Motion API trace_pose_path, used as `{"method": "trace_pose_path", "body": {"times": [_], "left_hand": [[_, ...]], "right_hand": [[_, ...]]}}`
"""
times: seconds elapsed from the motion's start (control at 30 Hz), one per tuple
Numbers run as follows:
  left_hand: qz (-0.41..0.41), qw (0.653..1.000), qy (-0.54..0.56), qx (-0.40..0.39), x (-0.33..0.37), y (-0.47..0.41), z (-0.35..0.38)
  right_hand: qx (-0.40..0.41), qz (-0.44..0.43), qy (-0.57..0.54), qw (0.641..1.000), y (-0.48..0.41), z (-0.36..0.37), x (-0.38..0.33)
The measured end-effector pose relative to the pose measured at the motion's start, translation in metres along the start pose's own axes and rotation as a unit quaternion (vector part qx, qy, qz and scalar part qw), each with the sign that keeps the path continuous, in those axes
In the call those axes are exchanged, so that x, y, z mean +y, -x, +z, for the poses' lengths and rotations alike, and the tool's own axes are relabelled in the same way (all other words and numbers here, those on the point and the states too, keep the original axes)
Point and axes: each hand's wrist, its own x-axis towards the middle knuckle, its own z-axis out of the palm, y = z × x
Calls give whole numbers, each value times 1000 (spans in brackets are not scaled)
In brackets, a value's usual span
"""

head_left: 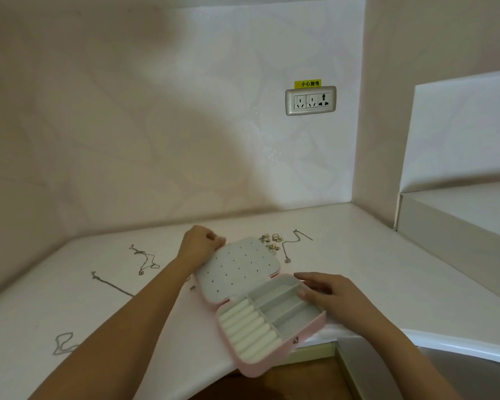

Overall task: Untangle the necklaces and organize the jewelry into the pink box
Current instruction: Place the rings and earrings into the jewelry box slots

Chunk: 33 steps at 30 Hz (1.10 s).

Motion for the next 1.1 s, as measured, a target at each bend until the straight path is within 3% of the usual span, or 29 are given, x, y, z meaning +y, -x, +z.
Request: {"method": "trace_pose_path", "body": {"times": [0.33, 0.57, 0.67, 0.83, 1.1], "left_hand": [[28, 996, 45, 66, -17, 11, 2], [161, 986, 30, -8, -21, 82, 3], [165, 984, 41, -55, -32, 92, 6], [178, 981, 50, -56, -37, 90, 10], [190, 978, 64, -62, -44, 82, 9]], "right_hand": [[88, -20, 49, 995, -21, 36, -14], [43, -25, 47, 998, -35, 46, -26], [-17, -29, 112, 993, -55, 36, -34], [43, -7, 187, 981, -108, 21, -33], [18, 66, 243, 968, -156, 26, -34]]}}
